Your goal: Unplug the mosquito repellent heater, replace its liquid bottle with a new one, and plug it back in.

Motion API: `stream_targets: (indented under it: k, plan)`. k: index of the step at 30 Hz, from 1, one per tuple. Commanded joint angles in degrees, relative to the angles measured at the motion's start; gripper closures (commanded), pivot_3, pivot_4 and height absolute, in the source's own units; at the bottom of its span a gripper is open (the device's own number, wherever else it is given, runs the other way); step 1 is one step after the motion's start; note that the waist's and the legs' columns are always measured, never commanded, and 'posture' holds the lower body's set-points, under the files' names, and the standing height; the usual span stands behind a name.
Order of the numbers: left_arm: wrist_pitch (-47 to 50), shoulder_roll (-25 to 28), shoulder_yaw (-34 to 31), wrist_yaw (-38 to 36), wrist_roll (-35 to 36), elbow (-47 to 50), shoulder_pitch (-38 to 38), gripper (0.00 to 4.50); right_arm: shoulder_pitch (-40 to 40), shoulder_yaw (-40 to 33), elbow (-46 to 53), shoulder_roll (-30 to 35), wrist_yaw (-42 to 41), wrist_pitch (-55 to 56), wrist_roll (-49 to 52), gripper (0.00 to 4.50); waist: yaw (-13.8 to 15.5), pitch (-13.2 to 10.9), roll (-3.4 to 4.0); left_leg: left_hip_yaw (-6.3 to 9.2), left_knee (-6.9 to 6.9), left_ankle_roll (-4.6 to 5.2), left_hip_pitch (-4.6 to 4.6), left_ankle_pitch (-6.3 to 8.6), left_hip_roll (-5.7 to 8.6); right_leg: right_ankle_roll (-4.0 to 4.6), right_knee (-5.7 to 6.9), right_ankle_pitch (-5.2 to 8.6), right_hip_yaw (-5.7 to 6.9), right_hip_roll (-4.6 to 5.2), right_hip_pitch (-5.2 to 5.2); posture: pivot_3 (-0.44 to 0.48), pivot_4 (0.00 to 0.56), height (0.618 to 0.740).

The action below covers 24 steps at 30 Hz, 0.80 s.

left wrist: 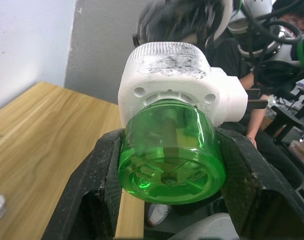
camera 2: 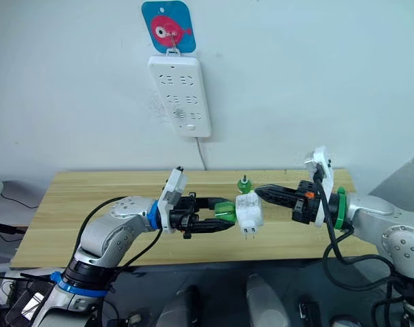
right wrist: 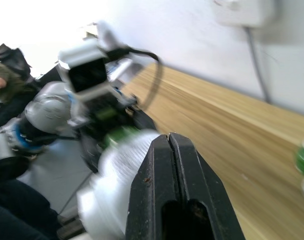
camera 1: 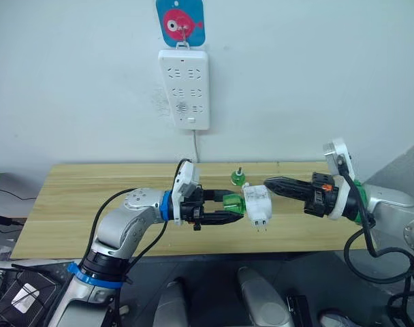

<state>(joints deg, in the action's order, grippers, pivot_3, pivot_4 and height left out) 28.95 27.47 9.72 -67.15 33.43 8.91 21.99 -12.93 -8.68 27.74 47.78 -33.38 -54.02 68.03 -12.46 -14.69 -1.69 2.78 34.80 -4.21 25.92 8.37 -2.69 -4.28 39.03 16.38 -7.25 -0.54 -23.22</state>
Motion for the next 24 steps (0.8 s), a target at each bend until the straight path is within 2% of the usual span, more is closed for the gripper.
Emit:
stream_targets:
  k: [1, 4, 6, 18, 24]
  plan:
    - [0.5, -0.1, -1.1, -0.5, 1.8, 1.6, -0.1, 2.16, 3.8, 0.2, 3.6, 4.0, -7.3, 2.5, -5.3, 4.5, 0.2, 0.0, 0.0, 0.0, -0.01, 0.01, 0.0, 0.01, 0.0, 0.0, 0.0, 0.0, 0.0, 0.0, 0.0, -0.285, 0.232, 0.74]
    - [1.7, 0.0, -1.3, -0.4, 2.7, 1.9, 0.1, 2.16, 6.7, 3.6, 6.8, 7.2, -13.2, 5.3, -10.9, 4.5, 0.1, 0.0, 0.0, 0.0, 0.0, 0.01, -0.02, 0.01, -0.02, 0.0, 0.0, 0.0, 0.01, -0.02, -0.01, -0.286, 0.232, 0.74]
    - [2.1, 0.0, -1.3, -0.4, 2.8, 1.9, 0.2, 2.16, 6.6, 5.1, 9.0, 7.1, -14.8, 5.9, -11.5, 4.5, -0.1, 0.0, 0.0, -0.01, 0.01, 0.01, -0.04, 0.01, -0.02, 0.0, 0.01, 0.0, 0.0, -0.02, 0.0, -0.286, 0.233, 0.74]
    - [-0.2, 0.1, 0.8, -2.0, 0.3, 1.8, -0.2, 2.16, -3.4, 6.1, 11.0, -0.7, -7.1, 0.4, 0.4, 4.5, -0.2, 0.0, -0.01, -0.01, 0.02, 0.01, -0.01, 0.01, 0.0, 0.0, -0.01, 0.0, -0.01, 0.01, 0.01, -0.287, 0.235, 0.74]
    - [-2.7, 0.4, 1.9, -3.2, -0.9, 2.7, -0.5, 2.16, -4.8, 6.6, 9.0, -2.7, -3.9, -0.2, 0.1, 4.5, -0.1, 0.0, -0.01, 0.01, 0.01, 0.01, -0.01, 0.01, -0.01, 0.01, -0.01, 0.0, 0.0, 0.0, 0.01, -0.285, 0.236, 0.74]
